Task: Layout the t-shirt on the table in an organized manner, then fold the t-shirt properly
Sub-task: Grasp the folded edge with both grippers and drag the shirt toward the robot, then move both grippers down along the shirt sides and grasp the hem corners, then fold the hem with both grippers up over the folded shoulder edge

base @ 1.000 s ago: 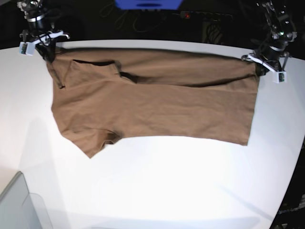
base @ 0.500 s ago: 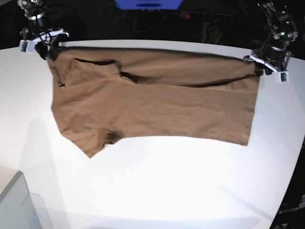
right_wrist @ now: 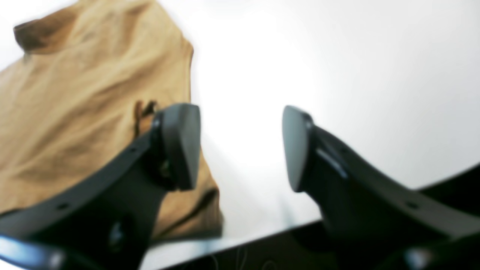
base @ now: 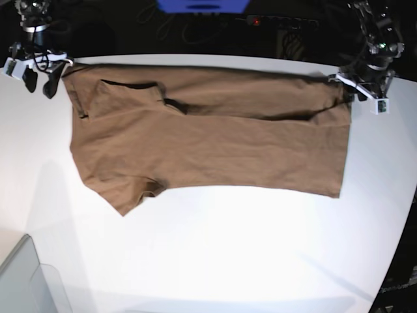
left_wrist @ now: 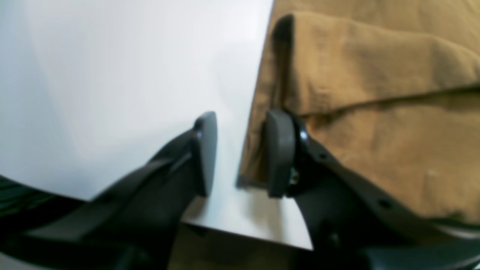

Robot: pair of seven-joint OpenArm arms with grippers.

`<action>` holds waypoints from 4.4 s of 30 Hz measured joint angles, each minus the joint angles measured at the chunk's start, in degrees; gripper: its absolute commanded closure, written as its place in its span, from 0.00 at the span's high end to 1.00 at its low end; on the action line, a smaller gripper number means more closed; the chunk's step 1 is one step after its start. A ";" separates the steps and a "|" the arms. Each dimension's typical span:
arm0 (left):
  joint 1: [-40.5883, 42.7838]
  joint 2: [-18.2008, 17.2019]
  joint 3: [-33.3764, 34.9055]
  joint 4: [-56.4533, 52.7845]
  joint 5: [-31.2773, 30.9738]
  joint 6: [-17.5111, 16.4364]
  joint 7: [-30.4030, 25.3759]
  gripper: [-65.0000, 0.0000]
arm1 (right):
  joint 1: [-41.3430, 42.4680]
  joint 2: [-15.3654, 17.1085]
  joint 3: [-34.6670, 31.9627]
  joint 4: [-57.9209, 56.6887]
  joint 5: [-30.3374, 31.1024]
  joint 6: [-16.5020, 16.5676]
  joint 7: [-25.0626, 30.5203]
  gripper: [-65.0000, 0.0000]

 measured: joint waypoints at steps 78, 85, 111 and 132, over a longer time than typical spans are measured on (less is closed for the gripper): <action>-43.93 -4.85 11.50 -47.60 7.89 1.03 -15.17 0.40 | 42.01 14.25 -18.91 -43.28 -18.80 -0.20 -2.69 0.00; -46.90 -6.34 11.34 -54.77 6.71 0.04 -18.86 0.40 | 42.01 14.25 -18.91 -43.28 -18.82 -0.20 -2.71 0.00; -40.04 -5.33 11.08 -39.45 7.85 0.31 -7.02 0.00 | 37.83 12.68 -18.49 -33.59 -17.92 -0.04 -6.29 0.00; -22.75 -1.81 4.72 -2.14 -1.44 0.63 9.42 0.00 | 19.47 12.70 -18.60 -8.74 -1.57 -0.17 -6.62 0.00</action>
